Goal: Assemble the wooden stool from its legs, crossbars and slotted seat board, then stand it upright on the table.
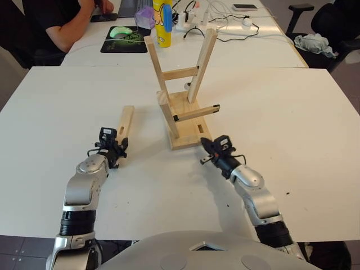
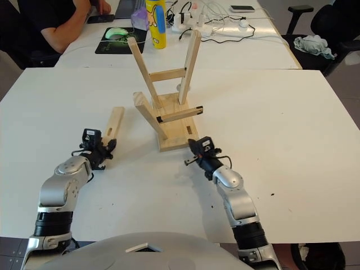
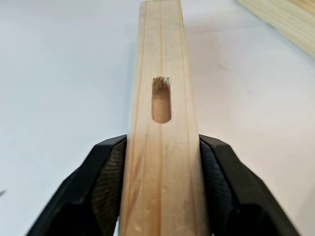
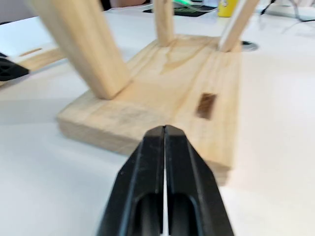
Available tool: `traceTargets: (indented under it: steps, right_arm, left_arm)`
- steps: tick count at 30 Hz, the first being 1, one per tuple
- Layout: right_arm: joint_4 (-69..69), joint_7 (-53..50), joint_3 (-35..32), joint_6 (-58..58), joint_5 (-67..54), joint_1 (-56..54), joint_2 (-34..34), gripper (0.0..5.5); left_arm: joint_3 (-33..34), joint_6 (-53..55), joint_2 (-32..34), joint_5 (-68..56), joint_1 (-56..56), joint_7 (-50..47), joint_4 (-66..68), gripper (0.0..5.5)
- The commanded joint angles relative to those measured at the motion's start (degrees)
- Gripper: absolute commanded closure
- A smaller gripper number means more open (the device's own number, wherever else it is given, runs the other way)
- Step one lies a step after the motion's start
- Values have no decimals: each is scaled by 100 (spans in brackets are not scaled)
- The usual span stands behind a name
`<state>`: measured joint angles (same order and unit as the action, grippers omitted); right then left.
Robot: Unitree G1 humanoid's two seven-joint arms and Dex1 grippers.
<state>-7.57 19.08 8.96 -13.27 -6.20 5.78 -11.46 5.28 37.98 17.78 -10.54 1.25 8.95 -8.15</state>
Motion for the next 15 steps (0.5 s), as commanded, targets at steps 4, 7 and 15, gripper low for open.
traceTargets:
  steps: [4, 7, 15]
  right_arm:
    - [634, -101, -445, 43, 140, -327, -249, 550]
    - [1045, -29, -270, -93, 272, -458, -249, 550]
    - [1088, 559, 289, 190, 318, -279, -287, 550]
  left_arm:
    - [762, -1588, 98, 65, 1120, -209, 186, 344]
    - [872, -2013, 171, 70, 1518, -197, 206, 344]
    - [949, -2064, 259, -199, 2206, 44, 59, 344]
